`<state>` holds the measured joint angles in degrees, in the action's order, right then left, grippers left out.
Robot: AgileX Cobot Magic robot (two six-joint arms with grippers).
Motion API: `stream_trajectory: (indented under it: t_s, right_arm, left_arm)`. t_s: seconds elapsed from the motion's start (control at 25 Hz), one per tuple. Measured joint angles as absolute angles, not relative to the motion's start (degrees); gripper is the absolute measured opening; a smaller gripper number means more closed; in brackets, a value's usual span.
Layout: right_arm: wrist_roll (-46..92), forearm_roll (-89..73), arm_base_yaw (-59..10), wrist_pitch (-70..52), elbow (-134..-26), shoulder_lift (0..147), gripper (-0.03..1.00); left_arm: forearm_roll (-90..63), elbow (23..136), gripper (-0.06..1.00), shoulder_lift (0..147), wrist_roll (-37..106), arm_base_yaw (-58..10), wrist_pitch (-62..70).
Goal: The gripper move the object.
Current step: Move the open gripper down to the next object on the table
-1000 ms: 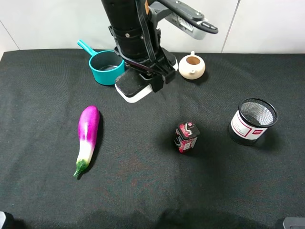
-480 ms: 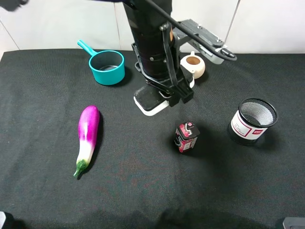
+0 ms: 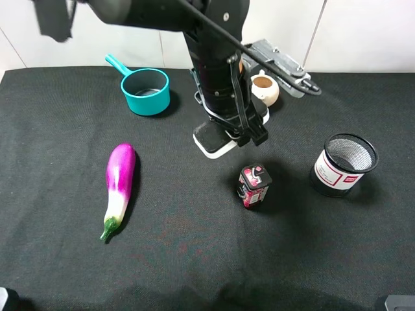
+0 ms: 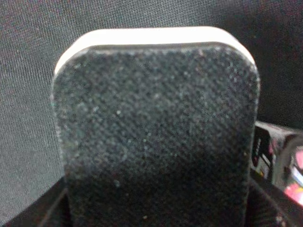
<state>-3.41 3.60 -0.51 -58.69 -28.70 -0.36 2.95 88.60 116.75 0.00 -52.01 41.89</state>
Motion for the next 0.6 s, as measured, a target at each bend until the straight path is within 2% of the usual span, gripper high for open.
stream_trajectory:
  t_s: [0.6]
  right_arm:
    - [-3.4,3.3,-0.5,-58.7,-28.7,-0.4,0.69]
  left_arm:
    - [2.1,88.6,0.68,121.0,-1.5,-52.0,39.7]
